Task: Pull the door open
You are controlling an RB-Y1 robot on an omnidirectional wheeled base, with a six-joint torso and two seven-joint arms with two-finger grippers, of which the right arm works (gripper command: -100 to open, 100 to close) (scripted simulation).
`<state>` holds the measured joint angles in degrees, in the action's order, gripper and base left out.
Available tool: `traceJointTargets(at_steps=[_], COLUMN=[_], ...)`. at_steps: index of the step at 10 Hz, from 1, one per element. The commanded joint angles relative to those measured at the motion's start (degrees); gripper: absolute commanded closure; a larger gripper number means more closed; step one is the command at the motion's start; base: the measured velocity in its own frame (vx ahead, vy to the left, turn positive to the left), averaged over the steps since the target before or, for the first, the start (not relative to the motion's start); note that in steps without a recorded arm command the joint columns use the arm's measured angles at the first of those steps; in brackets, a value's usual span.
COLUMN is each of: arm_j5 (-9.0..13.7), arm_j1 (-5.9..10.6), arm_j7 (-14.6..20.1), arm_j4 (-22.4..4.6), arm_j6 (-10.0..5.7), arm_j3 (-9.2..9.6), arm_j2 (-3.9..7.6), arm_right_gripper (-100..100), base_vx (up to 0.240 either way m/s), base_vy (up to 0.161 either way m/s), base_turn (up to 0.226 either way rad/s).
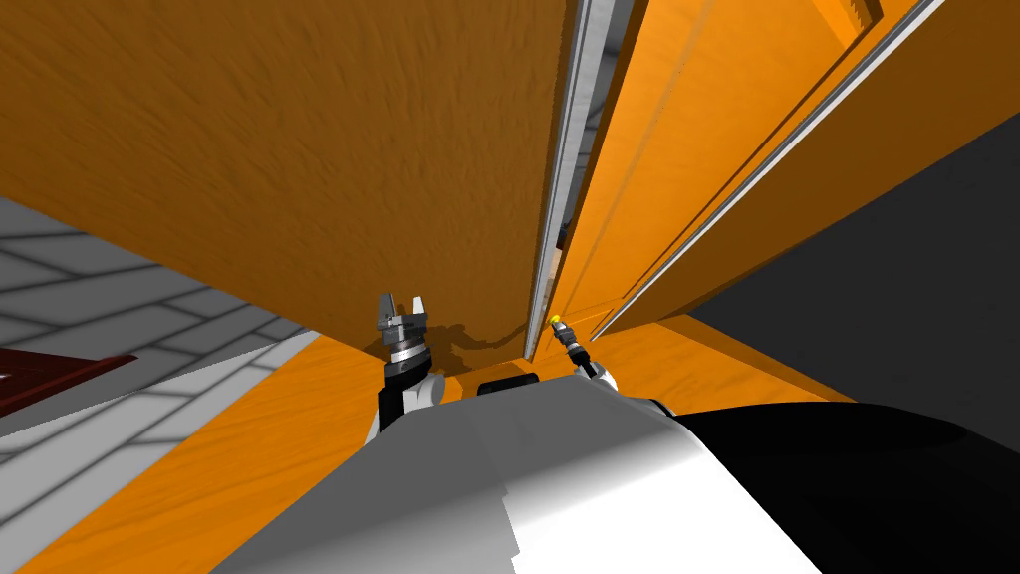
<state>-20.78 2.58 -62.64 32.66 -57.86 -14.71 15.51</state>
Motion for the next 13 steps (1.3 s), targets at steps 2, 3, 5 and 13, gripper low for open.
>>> traceJointTargets(at_steps=[2, 3, 5, 13], arm_j5=[0.83, 1.04, 1.88, 6.14], arm_j1=[0.02, 0.03, 0.07, 0.24], arm_j7=[2.03, 2.53, 4.58, 15.23], arm_j4=[0.08, 0.1, 0.18, 0.6], arm_j6=[0.13, 0.16, 0.29, 0.96], arm_j3=[0.38, 0.48, 0.86, 2.83], arm_j2=[0.01, 0.01, 0.02, 0.07], arm_right_gripper=[100, 100, 100, 100], base_vx=[-0.014, -0.052, -0.056, -0.054], base_vy=[-0.008, -0.032, -0.034, -0.029], base_turn=[0.03, 0.075, 0.064, 0.069])
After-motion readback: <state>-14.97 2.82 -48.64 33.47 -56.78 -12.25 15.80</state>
